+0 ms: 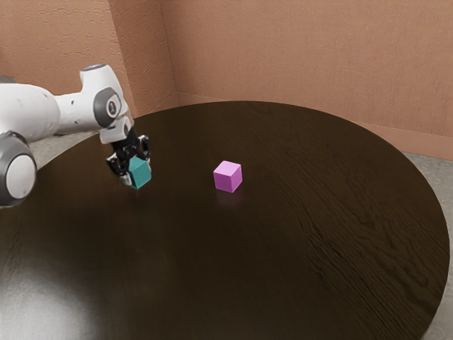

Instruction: Pick up the blue block with one arm, and put the blue block on the pink block with one arm

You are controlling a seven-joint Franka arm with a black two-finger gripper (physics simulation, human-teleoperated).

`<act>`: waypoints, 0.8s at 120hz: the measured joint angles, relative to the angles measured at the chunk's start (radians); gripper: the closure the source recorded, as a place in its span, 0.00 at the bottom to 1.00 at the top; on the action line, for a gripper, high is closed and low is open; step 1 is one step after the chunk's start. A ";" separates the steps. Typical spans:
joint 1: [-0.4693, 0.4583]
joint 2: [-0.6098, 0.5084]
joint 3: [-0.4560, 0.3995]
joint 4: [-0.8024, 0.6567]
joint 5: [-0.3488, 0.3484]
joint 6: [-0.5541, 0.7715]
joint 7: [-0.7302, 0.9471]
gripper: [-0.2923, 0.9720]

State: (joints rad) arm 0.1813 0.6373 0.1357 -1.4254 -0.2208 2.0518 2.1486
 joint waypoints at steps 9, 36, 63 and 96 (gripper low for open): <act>-0.039 -0.072 0.000 -0.042 0.003 -0.007 -0.002 0.49; -0.158 -0.136 0.001 -0.046 0.009 -0.050 -0.039 0.48; -0.245 -0.091 0.010 0.050 0.051 -0.067 -0.132 0.48; -0.293 0.004 0.006 0.194 0.075 -0.078 -0.285 0.48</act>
State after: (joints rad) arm -0.1115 0.6411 0.1422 -1.2311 -0.1457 1.9740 1.8638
